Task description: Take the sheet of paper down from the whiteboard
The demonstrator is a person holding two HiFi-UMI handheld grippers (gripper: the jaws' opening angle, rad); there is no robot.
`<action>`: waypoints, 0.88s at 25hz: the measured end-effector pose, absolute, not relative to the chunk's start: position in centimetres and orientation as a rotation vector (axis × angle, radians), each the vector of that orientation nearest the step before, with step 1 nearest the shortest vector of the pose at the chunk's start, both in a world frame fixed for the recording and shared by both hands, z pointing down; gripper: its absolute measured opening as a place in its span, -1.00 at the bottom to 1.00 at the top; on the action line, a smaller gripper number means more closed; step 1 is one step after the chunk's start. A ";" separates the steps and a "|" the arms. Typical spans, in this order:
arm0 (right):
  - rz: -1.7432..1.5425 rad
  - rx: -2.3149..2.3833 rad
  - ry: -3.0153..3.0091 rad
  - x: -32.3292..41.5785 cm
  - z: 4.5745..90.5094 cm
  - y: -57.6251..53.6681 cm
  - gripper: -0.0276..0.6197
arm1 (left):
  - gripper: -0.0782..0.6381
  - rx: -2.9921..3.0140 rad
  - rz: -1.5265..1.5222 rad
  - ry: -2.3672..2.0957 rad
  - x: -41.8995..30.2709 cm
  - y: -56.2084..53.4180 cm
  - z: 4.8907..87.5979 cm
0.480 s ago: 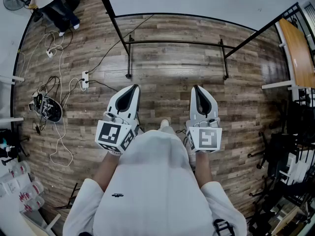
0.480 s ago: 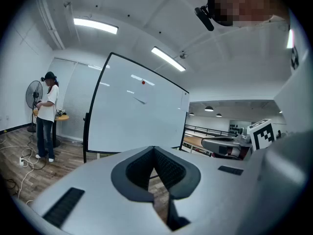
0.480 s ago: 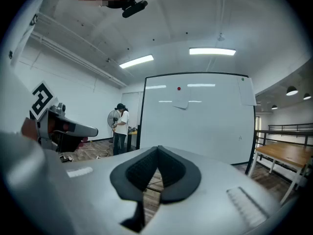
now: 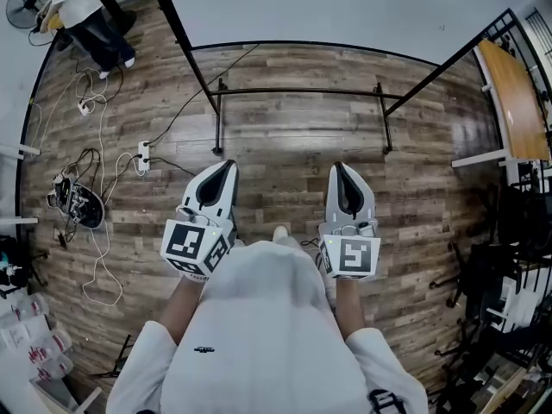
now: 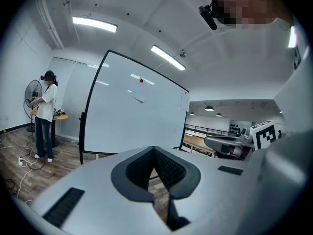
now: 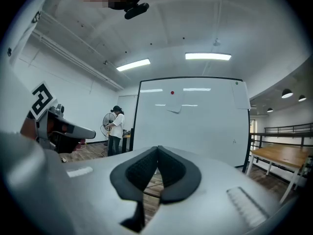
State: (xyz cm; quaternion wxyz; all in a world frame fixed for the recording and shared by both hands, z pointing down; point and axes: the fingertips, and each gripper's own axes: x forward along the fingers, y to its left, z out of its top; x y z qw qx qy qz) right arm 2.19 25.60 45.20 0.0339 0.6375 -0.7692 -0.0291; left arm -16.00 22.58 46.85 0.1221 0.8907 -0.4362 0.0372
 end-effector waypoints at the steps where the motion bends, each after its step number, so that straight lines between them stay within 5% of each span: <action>1: -0.081 1.961 -2.371 2.8 45.5 25.6 -0.92 | -0.78 2.601 0.112 -1.283 -15.5 22.6 46.9; 22: -0.019 1.990 -2.447 7.4 45.4 12.9 -0.91 | -0.79 2.630 0.089 -1.277 -9.7 10.6 45.6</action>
